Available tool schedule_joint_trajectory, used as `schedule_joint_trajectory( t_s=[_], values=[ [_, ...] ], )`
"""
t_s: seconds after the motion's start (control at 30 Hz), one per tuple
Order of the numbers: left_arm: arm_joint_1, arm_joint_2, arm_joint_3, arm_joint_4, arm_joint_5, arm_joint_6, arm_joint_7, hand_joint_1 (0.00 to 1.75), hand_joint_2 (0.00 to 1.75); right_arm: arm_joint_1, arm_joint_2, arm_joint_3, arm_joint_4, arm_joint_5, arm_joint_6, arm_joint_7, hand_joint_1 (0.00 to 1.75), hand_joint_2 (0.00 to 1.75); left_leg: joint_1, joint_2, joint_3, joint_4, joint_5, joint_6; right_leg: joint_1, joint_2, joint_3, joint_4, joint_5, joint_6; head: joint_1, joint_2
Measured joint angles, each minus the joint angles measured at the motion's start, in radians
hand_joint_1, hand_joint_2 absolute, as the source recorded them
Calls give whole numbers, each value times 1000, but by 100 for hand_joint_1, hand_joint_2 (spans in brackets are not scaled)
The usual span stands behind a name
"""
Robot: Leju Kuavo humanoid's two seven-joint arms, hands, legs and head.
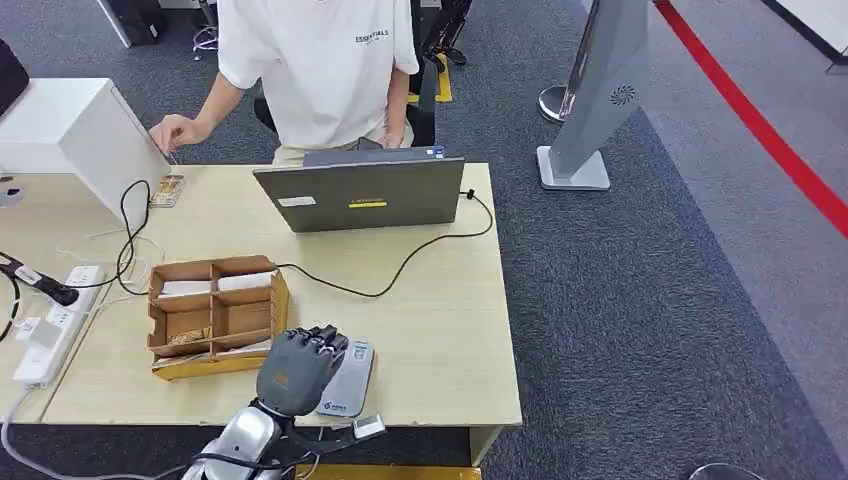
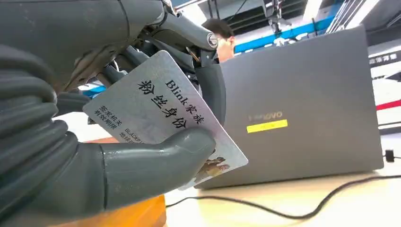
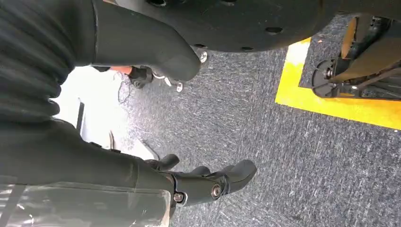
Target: Pass the card to the sensor for recognition and then transmit it.
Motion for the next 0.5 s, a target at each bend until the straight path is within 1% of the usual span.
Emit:
schedule_joint_trajectory(
  t_s=[0.23,0.27,0.3,0.5],
  values=[
    [3,0,0,3,-2,0,9,175,175,0,0,8,0,1,0,5,0,175,0,0,0,0,0,0,0,0,0,0,0,0,0,0],
    [3,-5,0,12,0,0,20,175,175,0,0,13,0,3,0,7,0,175,0,0,0,0,0,0,0,0,0,0,0,0,0,0],
    [3,-11,0,50,-4,0,41,175,175,0,0,18,0,3,0,7,0,175,0,0,0,0,0,0,0,0,0,0,0,0,0,0],
    [0,-19,0,108,-1,0,76,175,175,0,0,33,0,1,0,10,0,175,0,0,0,0,0,0,0,0,0,0,0,0,0,0]
  ],
)
